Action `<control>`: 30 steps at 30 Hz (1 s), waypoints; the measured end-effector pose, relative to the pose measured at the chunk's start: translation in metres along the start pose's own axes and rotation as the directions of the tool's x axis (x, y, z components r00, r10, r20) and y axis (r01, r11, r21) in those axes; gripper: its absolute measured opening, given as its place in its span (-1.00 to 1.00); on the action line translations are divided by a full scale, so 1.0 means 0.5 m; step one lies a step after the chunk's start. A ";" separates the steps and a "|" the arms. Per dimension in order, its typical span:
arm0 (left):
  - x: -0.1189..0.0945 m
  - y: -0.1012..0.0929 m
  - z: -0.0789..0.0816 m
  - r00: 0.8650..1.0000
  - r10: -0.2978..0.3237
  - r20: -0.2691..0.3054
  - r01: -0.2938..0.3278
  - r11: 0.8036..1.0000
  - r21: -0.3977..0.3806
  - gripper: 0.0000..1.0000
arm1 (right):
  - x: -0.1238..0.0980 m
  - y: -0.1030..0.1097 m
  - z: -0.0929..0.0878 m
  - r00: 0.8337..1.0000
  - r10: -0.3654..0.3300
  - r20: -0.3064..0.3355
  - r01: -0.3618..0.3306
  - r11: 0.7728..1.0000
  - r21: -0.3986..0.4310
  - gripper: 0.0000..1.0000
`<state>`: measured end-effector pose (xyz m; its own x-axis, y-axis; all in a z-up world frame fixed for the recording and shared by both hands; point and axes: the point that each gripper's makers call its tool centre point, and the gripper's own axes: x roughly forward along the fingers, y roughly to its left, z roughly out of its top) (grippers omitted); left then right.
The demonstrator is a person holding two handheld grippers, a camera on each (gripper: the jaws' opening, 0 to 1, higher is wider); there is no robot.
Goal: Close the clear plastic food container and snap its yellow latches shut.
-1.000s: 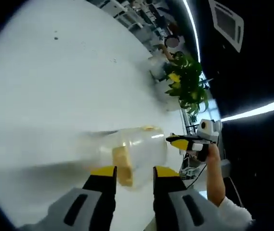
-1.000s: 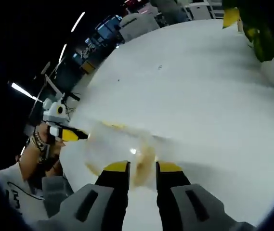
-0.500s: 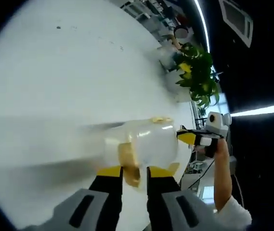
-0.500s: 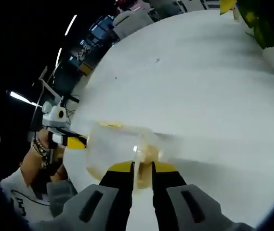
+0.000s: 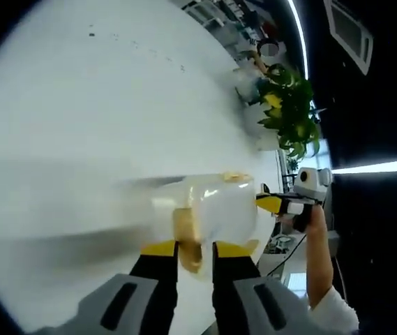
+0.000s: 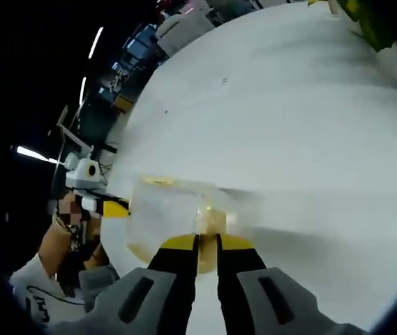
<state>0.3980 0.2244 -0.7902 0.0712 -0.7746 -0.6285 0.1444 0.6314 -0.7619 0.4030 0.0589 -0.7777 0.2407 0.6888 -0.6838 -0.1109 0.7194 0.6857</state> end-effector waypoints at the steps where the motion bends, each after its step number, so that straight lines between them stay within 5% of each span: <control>1: 0.000 0.000 0.000 1.000 -0.004 -0.001 0.004 1.000 -0.001 -0.80 | 0.001 -0.007 0.008 1.000 0.000 0.009 0.000 1.000 -0.010 -0.87; 7: 0.006 0.009 0.001 1.000 0.014 -0.013 -0.014 1.000 0.016 -0.75 | 0.012 -0.006 -0.002 0.998 -0.030 0.058 0.033 0.998 -0.062 -0.87; 11: 0.008 0.011 0.004 1.000 0.011 -0.013 -0.011 1.000 0.020 -0.75 | 0.012 0.000 -0.012 0.997 0.023 0.071 -0.024 1.000 0.015 -0.88; 12: 0.009 0.011 0.004 1.000 0.010 -0.012 -0.009 1.000 0.016 -0.75 | 0.013 0.015 -0.015 0.992 0.091 0.084 -0.097 0.993 0.068 -0.89; 18: 0.012 0.000 0.005 1.000 0.014 -0.015 -0.013 0.999 0.037 -0.75 | 0.002 -0.013 0.007 0.991 0.093 0.097 -0.101 0.991 0.088 -0.88; 26: 0.006 -0.005 0.005 0.999 0.010 0.031 -0.013 0.996 0.093 -0.70 | 0.005 0.002 -0.005 0.994 -0.008 0.110 0.017 0.997 -0.079 -0.87; 30: -0.012 0.007 0.028 0.986 0.070 0.153 -0.084 0.993 0.083 -0.72 | -0.017 0.022 0.007 0.976 -0.087 0.201 0.134 0.963 -0.234 -1.00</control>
<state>0.4118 0.2307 -0.7867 0.2315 -0.7247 -0.6490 0.2196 0.6888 -0.6909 0.4030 0.0603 -0.7635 0.4387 0.5914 -0.6766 -0.3004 0.8061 0.5098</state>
